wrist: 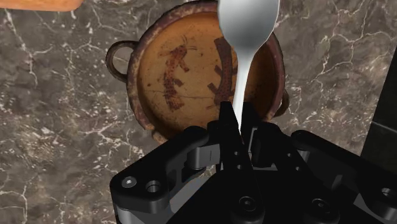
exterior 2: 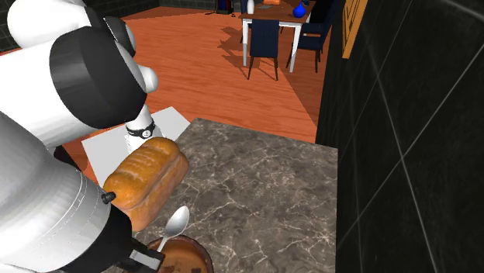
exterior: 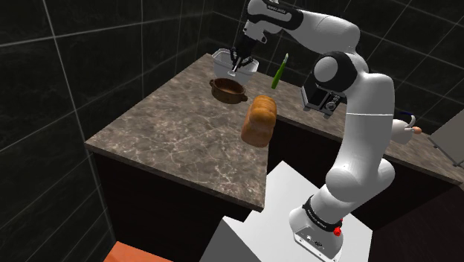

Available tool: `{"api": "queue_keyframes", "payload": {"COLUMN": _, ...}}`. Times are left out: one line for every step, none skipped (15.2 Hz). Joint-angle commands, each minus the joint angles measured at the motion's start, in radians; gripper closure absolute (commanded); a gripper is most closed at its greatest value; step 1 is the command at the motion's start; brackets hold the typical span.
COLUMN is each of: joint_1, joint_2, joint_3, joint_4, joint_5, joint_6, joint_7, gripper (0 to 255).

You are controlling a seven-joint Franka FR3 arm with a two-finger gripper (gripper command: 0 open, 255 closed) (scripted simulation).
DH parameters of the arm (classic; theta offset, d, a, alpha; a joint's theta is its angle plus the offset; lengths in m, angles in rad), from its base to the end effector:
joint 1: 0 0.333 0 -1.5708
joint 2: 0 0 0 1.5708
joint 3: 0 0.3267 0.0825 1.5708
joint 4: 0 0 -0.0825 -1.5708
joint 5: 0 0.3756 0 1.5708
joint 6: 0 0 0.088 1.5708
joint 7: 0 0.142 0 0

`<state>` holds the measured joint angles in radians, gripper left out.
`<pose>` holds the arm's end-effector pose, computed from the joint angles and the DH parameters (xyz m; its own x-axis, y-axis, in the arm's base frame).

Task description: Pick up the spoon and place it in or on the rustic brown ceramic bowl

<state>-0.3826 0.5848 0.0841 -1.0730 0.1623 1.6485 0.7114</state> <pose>0.6871 -0.2057 0.4704 0.5130 -0.8466 -0.1419 -0.8565 -0.4938 -0.1504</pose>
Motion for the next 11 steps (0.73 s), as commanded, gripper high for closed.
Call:
{"api": "queue_keyframes", "payload": {"joint_1": -0.007, "joint_2": 0.045, "joint_3": -0.003, "joint_4": 0.063, "joint_5": -0.002, "joint_6": -0.020, "joint_7": -0.009, "gripper": 255}}
{"api": "queue_keyframes", "payload": {"joint_1": -0.008, "joint_2": 0.041, "joint_3": -0.003, "joint_4": 0.042, "joint_5": -0.002, "joint_6": -0.003, "joint_7": -0.012, "gripper": 255}}
{"api": "queue_keyframes", "payload": {"joint_1": -0.008, "joint_2": 0.037, "joint_3": -0.003, "joint_4": 0.023, "joint_5": -0.001, "joint_6": 0.012, "joint_7": -0.015, "gripper": 255}}
{"api": "queue_keyframes", "payload": {"joint_1": -0.008, "joint_2": 0.035, "joint_3": -0.003, "joint_4": 0.005, "joint_5": -0.001, "joint_6": 0.027, "joint_7": -0.017, "gripper": 255}}
{"api": "queue_keyframes", "payload": {"joint_1": -0.008, "joint_2": 0.032, "joint_3": -0.003, "joint_4": -0.012, "joint_5": 0.000, "joint_6": 0.041, "joint_7": -0.020, "gripper": 255}}
{"api": "queue_keyframes", "payload": {"joint_1": -0.008, "joint_2": 0.030, "joint_3": -0.004, "joint_4": -0.029, "joint_5": 0.000, "joint_6": 0.056, "joint_7": -0.022, "gripper": 255}}
{"api": "queue_keyframes", "payload": {"joint_1": -0.008, "joint_2": 0.029, "joint_3": -0.004, "joint_4": -0.045, "joint_5": 0.001, "joint_6": 0.070, "joint_7": -0.025, "gripper": 255}}
{"api": "queue_keyframes", "payload": {"joint_1": -0.008, "joint_2": 0.028, "joint_3": -0.004, "joint_4": -0.060, "joint_5": 0.001, "joint_6": 0.084, "joint_7": -0.027, "gripper": 255}}
{"api": "queue_keyframes", "payload": {"joint_1": -0.008, "joint_2": 0.027, "joint_3": -0.004, "joint_4": -0.075, "joint_5": 0.002, "joint_6": 0.098, "joint_7": -0.030, "gripper": 255}}
{"api": "queue_keyframes", "payload": {"joint_1": -0.008, "joint_2": 0.026, "joint_3": -0.004, "joint_4": -0.089, "joint_5": 0.002, "joint_6": 0.111, "joint_7": -0.032, "gripper": 255}}
{"api": "queue_keyframes", "payload": {"joint_1": -0.008, "joint_2": 0.026, "joint_3": -0.004, "joint_4": -0.102, "joint_5": 0.003, "joint_6": 0.124, "joint_7": -0.034, "gripper": 255}}
